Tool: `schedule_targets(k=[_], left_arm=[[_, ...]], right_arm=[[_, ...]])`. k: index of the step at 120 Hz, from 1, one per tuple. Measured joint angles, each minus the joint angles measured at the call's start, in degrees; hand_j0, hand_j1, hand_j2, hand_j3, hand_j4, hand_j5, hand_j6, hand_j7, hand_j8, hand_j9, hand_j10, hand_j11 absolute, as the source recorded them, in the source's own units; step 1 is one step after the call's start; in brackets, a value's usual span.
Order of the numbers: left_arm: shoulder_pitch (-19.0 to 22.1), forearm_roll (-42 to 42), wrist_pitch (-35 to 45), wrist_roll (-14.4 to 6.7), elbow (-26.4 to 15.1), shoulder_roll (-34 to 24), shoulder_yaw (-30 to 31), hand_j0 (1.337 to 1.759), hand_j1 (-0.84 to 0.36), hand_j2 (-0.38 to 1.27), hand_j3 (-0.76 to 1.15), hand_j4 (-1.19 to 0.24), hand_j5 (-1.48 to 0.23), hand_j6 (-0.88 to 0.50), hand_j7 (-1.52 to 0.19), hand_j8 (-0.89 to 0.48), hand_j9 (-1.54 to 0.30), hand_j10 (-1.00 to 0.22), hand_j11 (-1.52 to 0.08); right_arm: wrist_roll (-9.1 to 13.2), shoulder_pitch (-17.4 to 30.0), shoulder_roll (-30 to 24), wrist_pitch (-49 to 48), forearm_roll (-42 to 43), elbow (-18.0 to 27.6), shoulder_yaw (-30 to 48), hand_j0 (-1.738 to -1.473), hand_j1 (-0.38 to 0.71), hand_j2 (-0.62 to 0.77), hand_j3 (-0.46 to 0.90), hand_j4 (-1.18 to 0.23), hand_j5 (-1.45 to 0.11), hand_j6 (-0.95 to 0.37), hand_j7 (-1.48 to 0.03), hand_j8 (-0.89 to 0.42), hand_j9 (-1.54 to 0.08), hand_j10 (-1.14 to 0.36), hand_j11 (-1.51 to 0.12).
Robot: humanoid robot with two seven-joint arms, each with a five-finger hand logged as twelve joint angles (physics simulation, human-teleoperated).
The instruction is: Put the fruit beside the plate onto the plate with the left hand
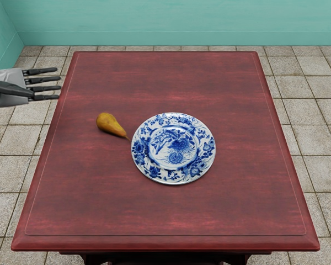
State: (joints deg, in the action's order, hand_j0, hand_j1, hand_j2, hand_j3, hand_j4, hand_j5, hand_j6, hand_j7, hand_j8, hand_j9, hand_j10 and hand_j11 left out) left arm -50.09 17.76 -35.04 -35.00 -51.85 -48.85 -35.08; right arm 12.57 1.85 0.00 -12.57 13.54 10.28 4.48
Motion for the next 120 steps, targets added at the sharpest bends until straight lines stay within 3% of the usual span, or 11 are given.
schedule_targets(k=[25, 40, 76, 95, 120], left_arm=[[-1.5, -6.1, 0.0, 0.0, -0.1, 0.7, 0.2, 1.658, 0.34, 0.00, 0.00, -0.01, -0.01, -0.01, -0.01, -0.01, -0.01, -0.01, -0.01], [-7.1, -19.5, 0.0, 0.0, -0.3, 4.8, 0.1, 1.658, 0.33, 0.00, 0.00, -0.01, -0.02, -0.01, -0.02, -0.01, -0.02, -0.01, -0.02], [-15.4, -52.0, 0.0, 0.0, -1.1, 16.2, 0.1, 1.658, 0.28, 0.01, 0.00, -0.06, -0.07, -0.06, -0.07, -0.06, -0.07, -0.06, -0.07], [-14.8, -65.4, 0.0, 0.0, -6.3, 17.1, 0.1, 1.658, 0.27, 0.01, 0.00, -0.07, -0.09, -0.07, -0.09, -0.07, -0.09, -0.07, -0.09], [-14.7, -73.8, 2.2, 0.0, -14.1, 18.5, 4.6, 1.658, 0.26, 0.02, 0.00, -0.08, -0.10, -0.08, -0.10, -0.08, -0.10, -0.08, -0.10]], right_arm=[[0.0, 0.0, 0.0, 0.0, 0.0, 0.0, 0.0, -1.658, -0.32, 0.00, 0.00, -0.02, -0.03, -0.02, -0.03, -0.02, -0.03, -0.02, -0.03], [0.0, 0.0, 0.0, 0.0, 0.0, 0.0, 0.0, -1.658, -0.32, 0.00, 0.00, -0.02, -0.03, -0.02, -0.03, -0.02, -0.03, -0.02, -0.03], [0.0, 0.0, 0.0, 0.0, 0.0, 0.0, 0.0, -1.658, -0.32, 0.00, 0.00, -0.02, -0.03, -0.02, -0.03, -0.02, -0.03, -0.02, -0.03], [0.0, 0.0, 0.0, 0.0, 0.0, 0.0, 0.0, -1.658, -0.32, 0.00, 0.00, -0.02, -0.03, -0.02, -0.03, -0.02, -0.03, -0.02, -0.03], [0.0, 0.0, 0.0, 0.0, 0.0, 0.0, 0.0, -1.658, -0.32, 0.00, 0.00, -0.02, -0.03, -0.02, -0.03, -0.02, -0.03, -0.02, -0.03]])
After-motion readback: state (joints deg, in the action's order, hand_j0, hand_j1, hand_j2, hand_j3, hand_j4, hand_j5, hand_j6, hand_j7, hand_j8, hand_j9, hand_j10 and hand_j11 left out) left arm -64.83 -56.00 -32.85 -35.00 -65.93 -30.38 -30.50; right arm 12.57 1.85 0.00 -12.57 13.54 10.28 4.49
